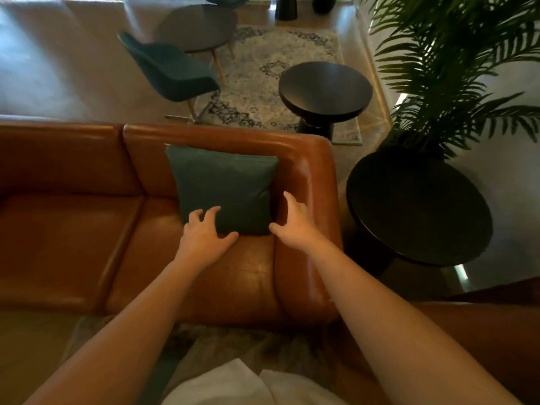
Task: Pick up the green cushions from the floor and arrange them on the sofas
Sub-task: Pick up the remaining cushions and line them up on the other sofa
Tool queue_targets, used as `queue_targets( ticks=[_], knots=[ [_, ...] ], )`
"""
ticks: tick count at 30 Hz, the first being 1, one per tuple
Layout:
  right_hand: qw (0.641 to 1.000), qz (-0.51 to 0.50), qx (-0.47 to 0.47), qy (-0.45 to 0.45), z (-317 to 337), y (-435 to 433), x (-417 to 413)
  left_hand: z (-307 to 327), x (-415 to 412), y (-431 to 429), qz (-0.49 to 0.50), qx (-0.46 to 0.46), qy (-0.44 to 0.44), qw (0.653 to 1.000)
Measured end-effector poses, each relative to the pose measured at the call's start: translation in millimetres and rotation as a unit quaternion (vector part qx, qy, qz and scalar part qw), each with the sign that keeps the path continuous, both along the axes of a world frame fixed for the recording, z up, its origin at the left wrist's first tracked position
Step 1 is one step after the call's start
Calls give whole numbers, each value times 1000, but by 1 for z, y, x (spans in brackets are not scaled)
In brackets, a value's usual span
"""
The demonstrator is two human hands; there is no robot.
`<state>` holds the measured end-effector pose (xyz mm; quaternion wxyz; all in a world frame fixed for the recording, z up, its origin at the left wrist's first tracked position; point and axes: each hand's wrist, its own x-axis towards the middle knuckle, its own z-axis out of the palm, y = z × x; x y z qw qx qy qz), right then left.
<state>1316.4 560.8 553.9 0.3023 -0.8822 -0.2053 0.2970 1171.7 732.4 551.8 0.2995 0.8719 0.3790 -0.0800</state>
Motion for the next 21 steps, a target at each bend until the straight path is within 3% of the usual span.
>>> queue_targets(
  ticks=[10,21],
  knots=[
    [999,23,8,20,2,-10,-109,5,-128,-8,24,27,11,999],
    [1000,16,-6,10,-7,-11,-316,2,-346,-8,-5,24,-5,1000]
  ],
)
